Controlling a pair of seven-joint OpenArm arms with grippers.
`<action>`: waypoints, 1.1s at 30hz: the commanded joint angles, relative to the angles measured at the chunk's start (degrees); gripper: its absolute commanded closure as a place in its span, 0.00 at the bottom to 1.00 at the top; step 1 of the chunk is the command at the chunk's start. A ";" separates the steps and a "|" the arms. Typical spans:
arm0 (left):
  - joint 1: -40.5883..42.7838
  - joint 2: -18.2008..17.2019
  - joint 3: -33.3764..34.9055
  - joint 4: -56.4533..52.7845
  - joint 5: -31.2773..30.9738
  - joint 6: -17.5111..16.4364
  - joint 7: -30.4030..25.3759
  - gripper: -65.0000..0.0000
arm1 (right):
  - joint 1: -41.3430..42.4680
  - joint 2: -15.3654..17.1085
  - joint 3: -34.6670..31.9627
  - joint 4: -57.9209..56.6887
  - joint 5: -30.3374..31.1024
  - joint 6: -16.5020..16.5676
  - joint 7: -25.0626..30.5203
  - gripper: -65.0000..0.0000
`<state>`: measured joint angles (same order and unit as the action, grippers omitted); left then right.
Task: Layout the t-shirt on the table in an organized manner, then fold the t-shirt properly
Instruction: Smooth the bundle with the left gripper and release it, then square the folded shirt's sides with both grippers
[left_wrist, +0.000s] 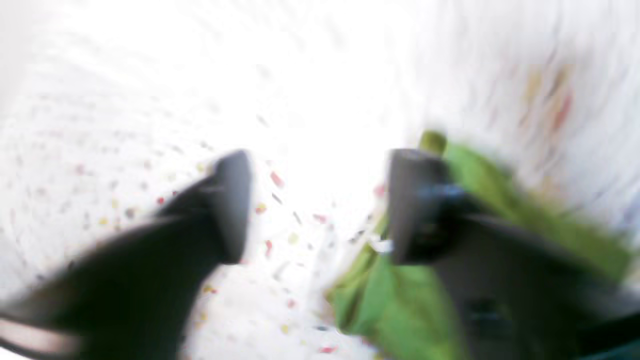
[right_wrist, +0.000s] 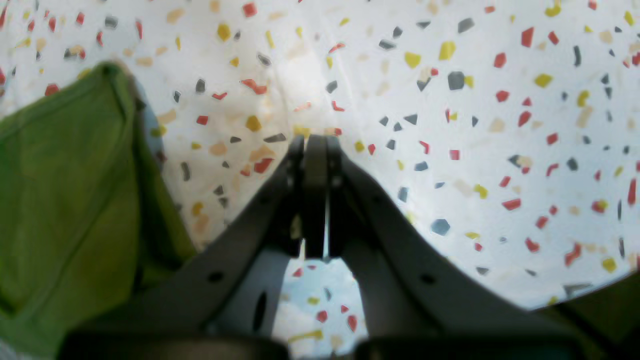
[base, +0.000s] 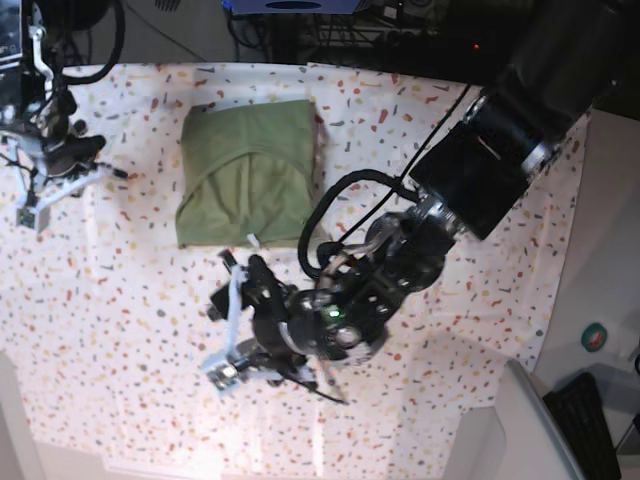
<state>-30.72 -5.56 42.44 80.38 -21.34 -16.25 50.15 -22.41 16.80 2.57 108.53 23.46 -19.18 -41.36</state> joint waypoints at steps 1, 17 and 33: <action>2.72 -0.37 -2.74 3.80 -0.15 -0.14 1.85 0.65 | -0.66 -0.05 -2.44 2.55 0.67 0.85 0.62 1.00; 39.56 -4.33 -19.36 17.77 0.38 -0.06 -5.97 1.00 | 1.89 -0.14 -22.04 1.49 0.58 0.85 0.62 1.00; 37.71 -4.59 -19.36 6.35 0.46 0.12 -6.33 1.00 | 4.08 -0.93 -24.59 -14.51 0.67 0.85 9.94 1.00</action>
<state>7.40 -10.33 23.07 85.65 -20.14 -15.99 44.66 -18.52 15.81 -22.11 92.82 23.92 -18.22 -32.14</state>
